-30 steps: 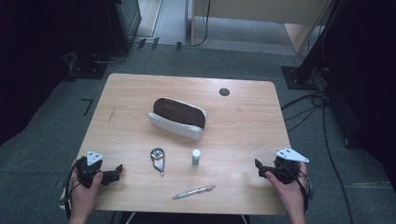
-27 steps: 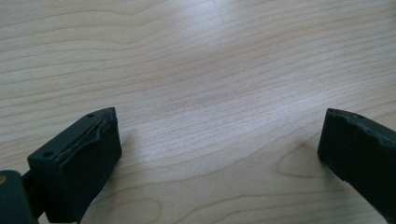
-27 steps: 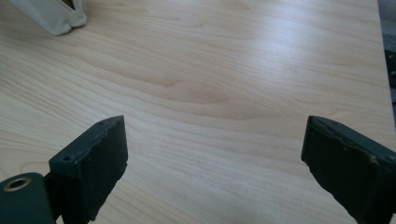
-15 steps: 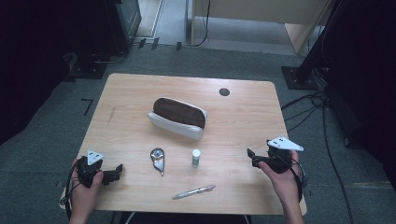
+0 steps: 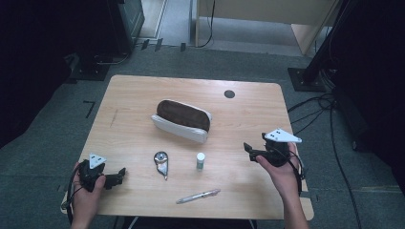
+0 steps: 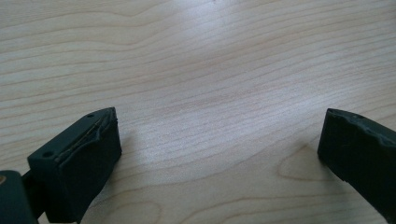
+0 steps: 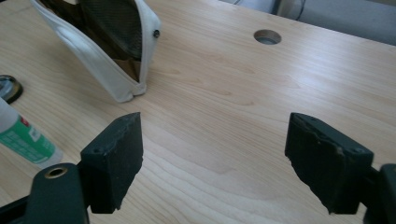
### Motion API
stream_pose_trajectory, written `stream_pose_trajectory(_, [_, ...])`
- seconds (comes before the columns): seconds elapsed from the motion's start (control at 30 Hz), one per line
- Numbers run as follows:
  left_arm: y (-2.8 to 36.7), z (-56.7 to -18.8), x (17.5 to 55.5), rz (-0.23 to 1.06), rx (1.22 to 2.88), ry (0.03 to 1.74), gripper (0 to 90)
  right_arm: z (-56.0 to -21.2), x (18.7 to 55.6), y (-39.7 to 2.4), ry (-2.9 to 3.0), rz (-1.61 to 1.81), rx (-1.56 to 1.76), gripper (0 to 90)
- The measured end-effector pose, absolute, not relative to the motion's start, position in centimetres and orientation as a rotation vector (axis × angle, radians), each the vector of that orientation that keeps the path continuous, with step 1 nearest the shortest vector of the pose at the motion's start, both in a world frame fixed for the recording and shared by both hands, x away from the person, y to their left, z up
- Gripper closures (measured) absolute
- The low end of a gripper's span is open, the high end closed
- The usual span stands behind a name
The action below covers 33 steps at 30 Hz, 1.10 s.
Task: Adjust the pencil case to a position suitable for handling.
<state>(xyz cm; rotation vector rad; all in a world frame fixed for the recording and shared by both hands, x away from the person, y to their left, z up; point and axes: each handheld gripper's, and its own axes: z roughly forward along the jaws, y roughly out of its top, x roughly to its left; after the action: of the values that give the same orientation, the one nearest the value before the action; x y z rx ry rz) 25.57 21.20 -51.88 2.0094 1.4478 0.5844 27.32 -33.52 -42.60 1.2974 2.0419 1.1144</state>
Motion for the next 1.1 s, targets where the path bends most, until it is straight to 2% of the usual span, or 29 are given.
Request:
stream_pose_trajectory(0.3, [21.2, -51.9, 25.6, 0.585, 2.009, 1.448, 0.0, -41.8, 28.9, -31.7, 2.096, 1.179, 1.243, 28.5])
stream_pose_trajectory(1.1, [20.7, -51.3, 25.9, 0.58, 2.006, 1.448, 0.0, -41.8, 32.7, -27.6, 2.15, 1.135, 1.176, 39.5])
